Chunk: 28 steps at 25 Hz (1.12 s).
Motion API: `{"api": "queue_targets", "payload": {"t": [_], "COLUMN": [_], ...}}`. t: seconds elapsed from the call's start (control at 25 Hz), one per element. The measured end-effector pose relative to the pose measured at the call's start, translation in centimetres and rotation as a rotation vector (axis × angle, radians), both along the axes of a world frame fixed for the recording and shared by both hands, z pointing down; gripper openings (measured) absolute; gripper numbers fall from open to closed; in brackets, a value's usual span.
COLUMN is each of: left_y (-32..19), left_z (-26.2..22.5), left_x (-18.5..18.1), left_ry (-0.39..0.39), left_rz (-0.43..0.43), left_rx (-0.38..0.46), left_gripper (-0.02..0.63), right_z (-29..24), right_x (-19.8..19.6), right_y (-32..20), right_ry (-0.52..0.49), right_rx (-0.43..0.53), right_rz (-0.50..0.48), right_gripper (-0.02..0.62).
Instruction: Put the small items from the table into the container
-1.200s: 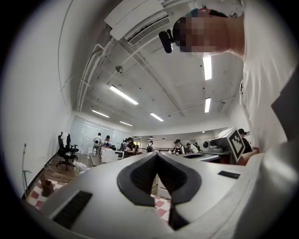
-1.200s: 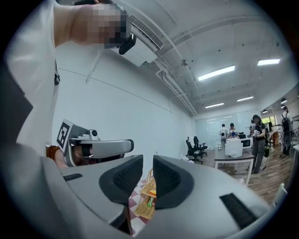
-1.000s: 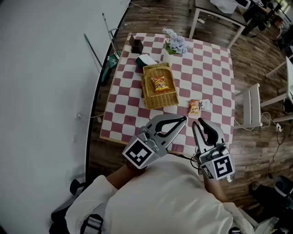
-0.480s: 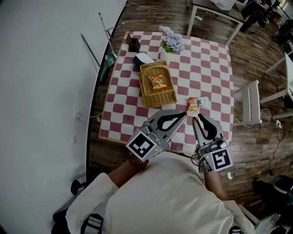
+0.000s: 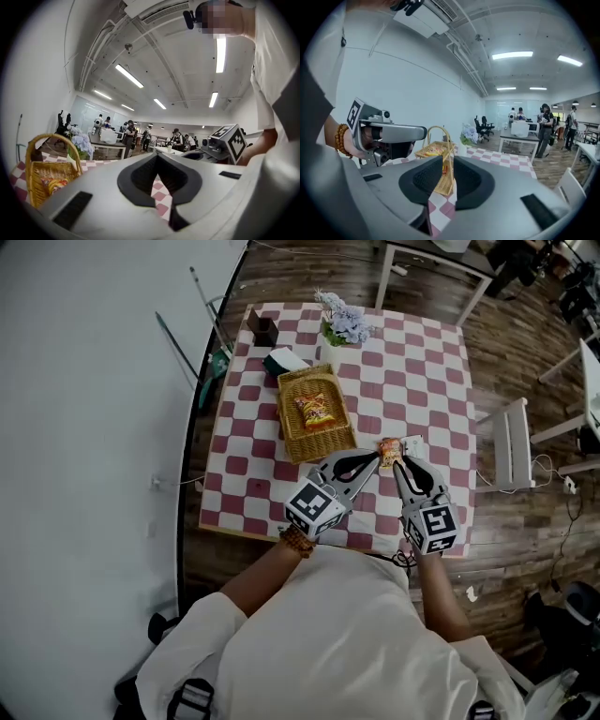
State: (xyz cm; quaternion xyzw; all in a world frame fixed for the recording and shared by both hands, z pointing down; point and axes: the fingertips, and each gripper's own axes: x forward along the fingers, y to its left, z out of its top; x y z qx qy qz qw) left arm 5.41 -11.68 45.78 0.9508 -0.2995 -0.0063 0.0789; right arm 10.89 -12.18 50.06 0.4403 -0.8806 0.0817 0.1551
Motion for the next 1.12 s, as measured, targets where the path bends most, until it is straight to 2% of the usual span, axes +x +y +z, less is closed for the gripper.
{"api": "queue_targets", "payload": {"t": [0.2, 0.36, 0.44, 0.56, 0.64, 0.76, 0.92, 1.12], "left_y": [-2.7, -4.0, -4.3, -4.7, -5.3, -5.8, -5.8, -6.1], "left_z": [8.1, 14.0, 16.1, 19.1, 21.3, 24.4, 26.9, 27.8], "left_x": [1.6, 2.7, 3.4, 4.3, 4.5, 4.2, 4.1, 4.2], "left_ry": [-0.074, -0.096, -0.113, -0.141, -0.146, -0.155, -0.215, -0.236], "left_rz": [0.003, 0.012, 0.021, 0.029, 0.014, -0.013, -0.007, -0.001], "left_rx": [-0.127, -0.236, -0.261, -0.308, -0.365, -0.456, -0.495, -0.508], "left_gripper": [0.03, 0.031, 0.031, 0.03, 0.029, 0.031, 0.031, 0.03], "right_z": [7.8, 14.1, 16.7, 20.3, 22.6, 26.5, 29.9, 31.6], "right_x": [1.6, 2.3, 2.6, 3.2, 3.5, 4.1, 4.5, 4.6], "right_y": [-2.6, -4.2, -5.0, -6.1, -6.8, -7.4, -7.3, -7.3], "right_ry": [0.077, 0.128, 0.146, 0.187, 0.21, 0.239, 0.283, 0.279], "right_rx": [-0.14, -0.261, -0.309, -0.376, -0.423, -0.495, -0.569, -0.594], "right_rz": [0.029, 0.041, 0.046, 0.053, 0.054, 0.061, 0.058, 0.071], "right_gripper": [0.095, 0.101, 0.145, 0.152, 0.152, 0.19, 0.19, 0.189]}}
